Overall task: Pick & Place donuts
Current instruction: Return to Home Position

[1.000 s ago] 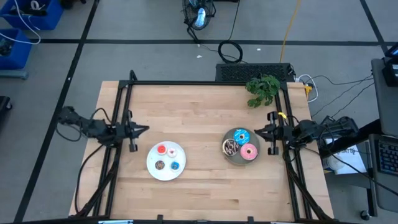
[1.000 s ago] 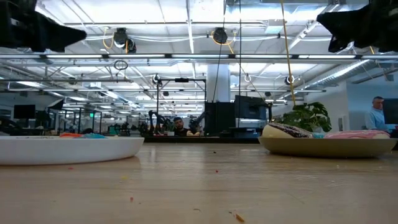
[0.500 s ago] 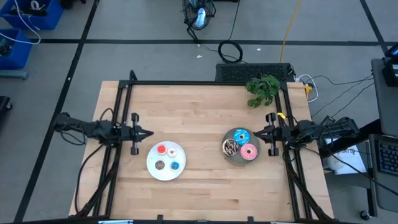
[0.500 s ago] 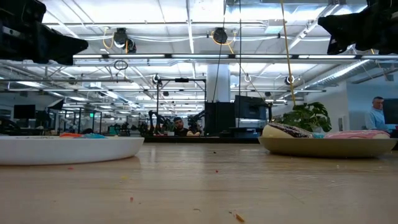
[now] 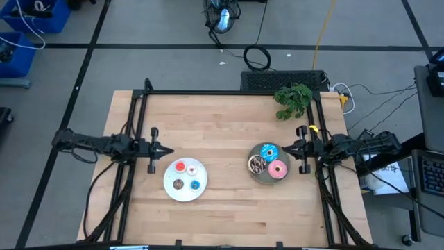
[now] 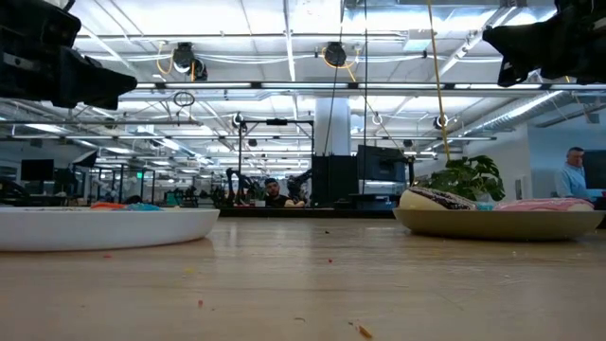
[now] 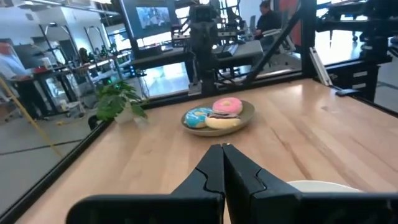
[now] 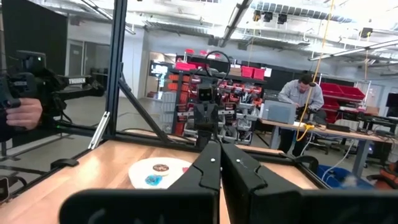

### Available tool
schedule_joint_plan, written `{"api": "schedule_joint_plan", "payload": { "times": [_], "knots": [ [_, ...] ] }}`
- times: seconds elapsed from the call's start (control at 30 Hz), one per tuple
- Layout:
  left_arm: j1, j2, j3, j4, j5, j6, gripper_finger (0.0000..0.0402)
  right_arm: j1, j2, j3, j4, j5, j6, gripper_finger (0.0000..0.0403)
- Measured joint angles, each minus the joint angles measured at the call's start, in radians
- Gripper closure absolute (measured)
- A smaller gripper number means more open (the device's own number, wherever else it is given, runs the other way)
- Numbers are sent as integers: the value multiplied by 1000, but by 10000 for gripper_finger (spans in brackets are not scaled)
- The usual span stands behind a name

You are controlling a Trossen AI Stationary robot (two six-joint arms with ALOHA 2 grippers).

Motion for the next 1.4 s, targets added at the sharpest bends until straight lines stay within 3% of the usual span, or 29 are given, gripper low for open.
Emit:
{"api": "schedule_joint_plan", "payload": {
  "times": [0.1,0.37,1.4],
  "knots": [
    [26,0,0,-6,36,0,401,0,0,0,-12,9,-1,403],
    [86,0,-1,-22,113,5,400,0,0,0,-14,158,16,403],
    [110,0,-3,23,102,-63,396,0,0,0,-12,155,-11,403]
  ]
}}
